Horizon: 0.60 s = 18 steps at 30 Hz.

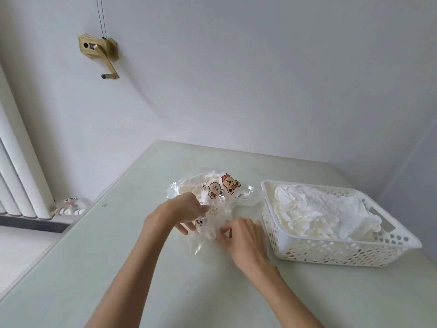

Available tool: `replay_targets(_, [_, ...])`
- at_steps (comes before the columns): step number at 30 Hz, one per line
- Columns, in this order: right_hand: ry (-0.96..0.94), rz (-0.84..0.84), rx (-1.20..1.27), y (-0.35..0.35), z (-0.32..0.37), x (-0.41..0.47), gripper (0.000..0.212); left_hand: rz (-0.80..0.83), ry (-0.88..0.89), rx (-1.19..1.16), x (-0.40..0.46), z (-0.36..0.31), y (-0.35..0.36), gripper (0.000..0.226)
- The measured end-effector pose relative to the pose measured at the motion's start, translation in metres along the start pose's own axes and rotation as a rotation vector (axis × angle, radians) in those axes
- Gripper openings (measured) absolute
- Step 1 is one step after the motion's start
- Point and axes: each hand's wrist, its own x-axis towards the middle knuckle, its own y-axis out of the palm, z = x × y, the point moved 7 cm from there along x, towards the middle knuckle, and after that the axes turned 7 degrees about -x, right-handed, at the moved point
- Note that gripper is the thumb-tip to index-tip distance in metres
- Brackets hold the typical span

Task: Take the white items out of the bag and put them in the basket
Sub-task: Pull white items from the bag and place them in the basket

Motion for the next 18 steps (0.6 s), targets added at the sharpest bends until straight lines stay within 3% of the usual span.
replay_targets(5, [0.046,-0.014,0.035,0.002,-0.003,0.0,0.029,0.042,0.0,-0.027,-0.01,-0.005,-0.002,0.03])
replay_targets(7, [0.059,-0.044,0.064,0.002,-0.004,0.0,0.024,0.051,0.0,0.07,-0.011,-0.006,-0.002,0.037])
replay_targets(11, [0.034,-0.039,0.164,-0.016,-0.009,0.0,0.017,-0.023,0.01,0.284,-0.01,-0.007,-0.001,0.069])
replay_targets(15, [-0.016,0.087,0.225,-0.048,-0.015,-0.004,0.008,-0.163,-0.021,0.4,0.0,-0.002,0.003,0.064])
replay_targets(18, [-0.033,-0.003,0.248,-0.083,-0.022,-0.007,0.009,-0.146,-0.024,0.373,0.005,0.002,0.001,0.065])
